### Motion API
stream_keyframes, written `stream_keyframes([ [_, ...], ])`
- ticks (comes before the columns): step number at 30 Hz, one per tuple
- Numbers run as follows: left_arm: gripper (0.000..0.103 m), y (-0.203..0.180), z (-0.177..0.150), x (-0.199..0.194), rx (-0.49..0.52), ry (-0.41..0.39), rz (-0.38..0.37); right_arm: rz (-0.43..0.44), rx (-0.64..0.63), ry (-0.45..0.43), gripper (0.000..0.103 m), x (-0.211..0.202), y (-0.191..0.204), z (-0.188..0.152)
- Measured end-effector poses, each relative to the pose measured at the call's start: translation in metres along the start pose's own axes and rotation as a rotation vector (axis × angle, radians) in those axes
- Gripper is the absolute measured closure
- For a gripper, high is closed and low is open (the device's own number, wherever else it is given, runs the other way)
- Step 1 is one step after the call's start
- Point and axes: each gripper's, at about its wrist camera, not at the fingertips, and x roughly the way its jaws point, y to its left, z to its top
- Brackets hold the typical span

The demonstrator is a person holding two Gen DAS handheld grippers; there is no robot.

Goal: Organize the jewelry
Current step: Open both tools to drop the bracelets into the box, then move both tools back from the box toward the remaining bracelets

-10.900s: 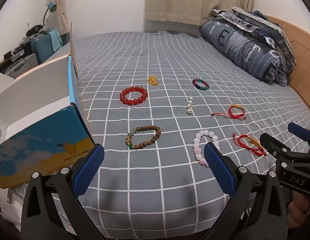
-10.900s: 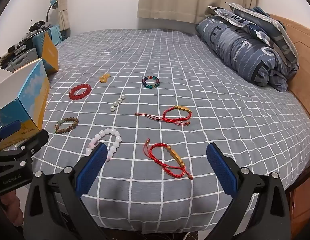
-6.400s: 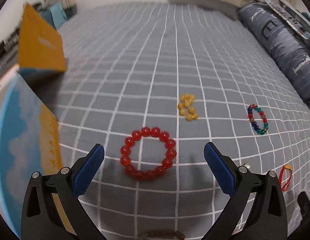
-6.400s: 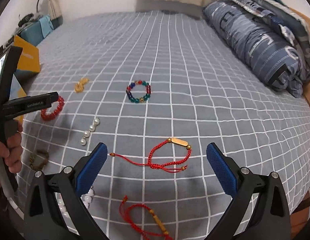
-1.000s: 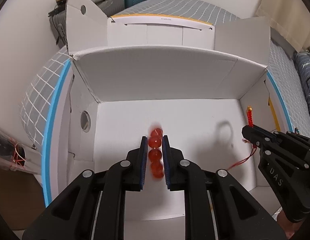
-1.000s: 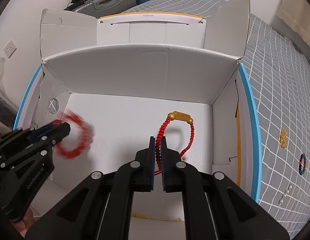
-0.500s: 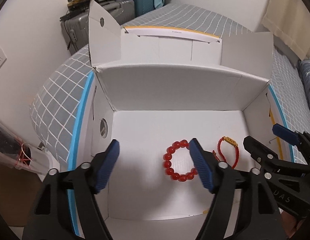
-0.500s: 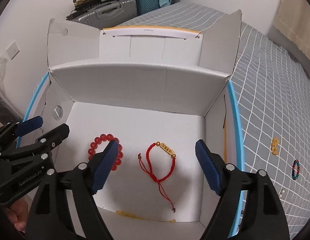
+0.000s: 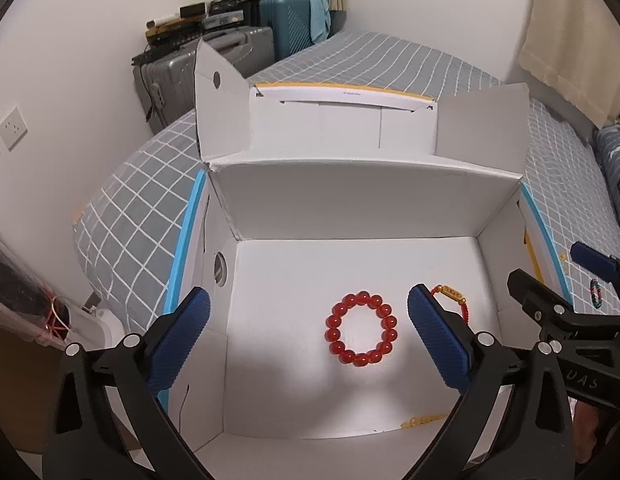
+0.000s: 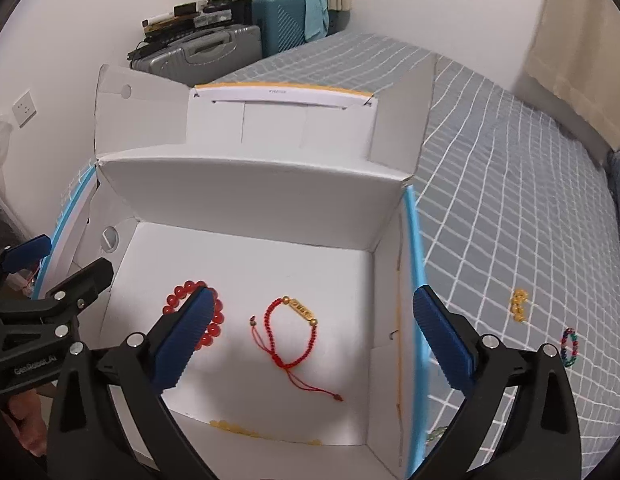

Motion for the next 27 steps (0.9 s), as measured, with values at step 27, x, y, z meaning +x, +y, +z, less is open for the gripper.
stream_keyframes([
  [27,0.006,-0.093,-0.005,-0.036,0.099,-0.092,-0.141,-0.18,0.084,-0.101,0.008,-0.064,-0.111,-0.044],
])
